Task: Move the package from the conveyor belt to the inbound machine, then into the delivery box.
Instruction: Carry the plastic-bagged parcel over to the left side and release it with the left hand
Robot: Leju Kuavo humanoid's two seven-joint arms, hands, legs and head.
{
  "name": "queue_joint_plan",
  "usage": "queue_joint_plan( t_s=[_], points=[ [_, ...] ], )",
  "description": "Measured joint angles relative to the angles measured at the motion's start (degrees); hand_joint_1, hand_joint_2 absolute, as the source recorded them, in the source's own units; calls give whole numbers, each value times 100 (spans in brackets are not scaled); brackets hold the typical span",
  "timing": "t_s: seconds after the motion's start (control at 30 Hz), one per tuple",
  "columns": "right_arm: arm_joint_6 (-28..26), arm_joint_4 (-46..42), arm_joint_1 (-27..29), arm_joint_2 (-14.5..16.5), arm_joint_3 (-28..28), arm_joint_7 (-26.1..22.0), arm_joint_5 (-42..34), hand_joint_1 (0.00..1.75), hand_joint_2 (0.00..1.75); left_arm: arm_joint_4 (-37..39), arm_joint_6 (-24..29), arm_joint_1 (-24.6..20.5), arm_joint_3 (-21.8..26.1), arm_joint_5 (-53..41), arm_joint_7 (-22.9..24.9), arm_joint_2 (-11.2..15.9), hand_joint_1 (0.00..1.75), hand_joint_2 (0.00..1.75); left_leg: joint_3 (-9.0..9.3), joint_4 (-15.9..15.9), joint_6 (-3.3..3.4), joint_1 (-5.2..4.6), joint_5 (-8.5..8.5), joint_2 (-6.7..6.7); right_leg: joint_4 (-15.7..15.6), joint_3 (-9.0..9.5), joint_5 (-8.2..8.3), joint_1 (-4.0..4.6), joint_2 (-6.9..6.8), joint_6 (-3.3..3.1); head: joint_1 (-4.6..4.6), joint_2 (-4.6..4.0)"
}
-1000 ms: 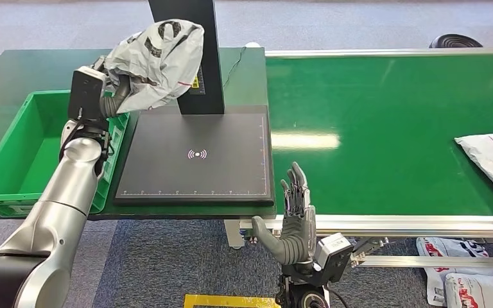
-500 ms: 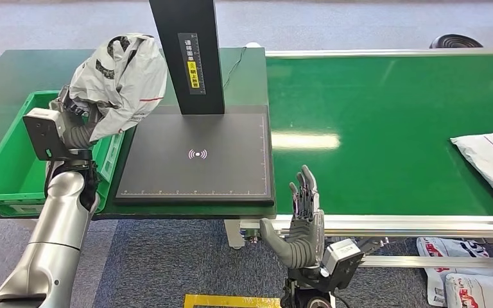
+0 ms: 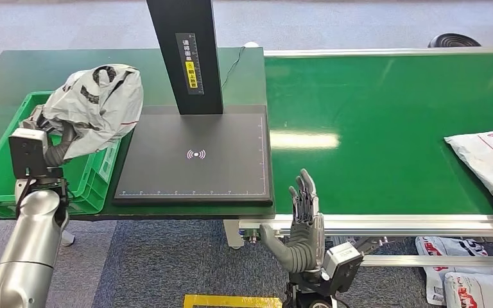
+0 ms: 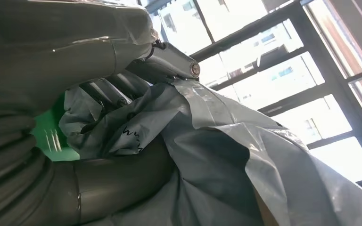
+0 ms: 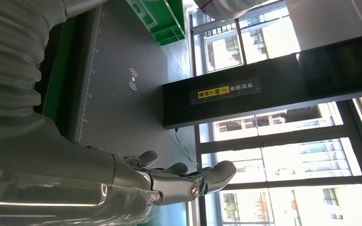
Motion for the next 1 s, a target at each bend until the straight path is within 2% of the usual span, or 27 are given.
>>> queue_joint_plan(
  t_s=[0.1,0.2,0.37,0.57,0.67,1.0],
  points=[
    [13,-6,16,-23,-3,0,-2,0,175,22,103,65,72,-149,6,261,175,175,0,0,-1,0,1,-1,0,-3,0,1,-1,0,1,0],
    [11,-22,39,-27,-8,0,39,0,175,215,482,-120,8,-915,294,507,175,175,-3,1,-1,0,2,-9,0,-6,-1,1,-5,-1,2,0],
    [13,-90,124,-27,-20,0,100,0,175,904,990,-883,-353,-2278,972,837,175,175,-3,1,-1,0,3,-10,0,-7,4,1,-5,-3,3,0],
    [148,-102,146,-1,-70,0,187,0,175,1882,957,-2016,-757,-3283,1825,1049,175,175,-6,2,-1,1,4,0,1,-9,8,3,0,-7,2,0],
    [203,-102,148,34,-117,0,215,0,175,2263,969,-2390,-892,-3653,2153,1121,175,175,-6,1,-2,2,3,2,2,-9,8,3,1,-7,2,0],
    [295,-102,220,99,-258,0,297,0,175,2903,996,-2634,-1197,-4352,2781,1336,175,175,-8,1,-2,1,3,2,2,-13,6,3,2,-8,3,0]
  ],
)
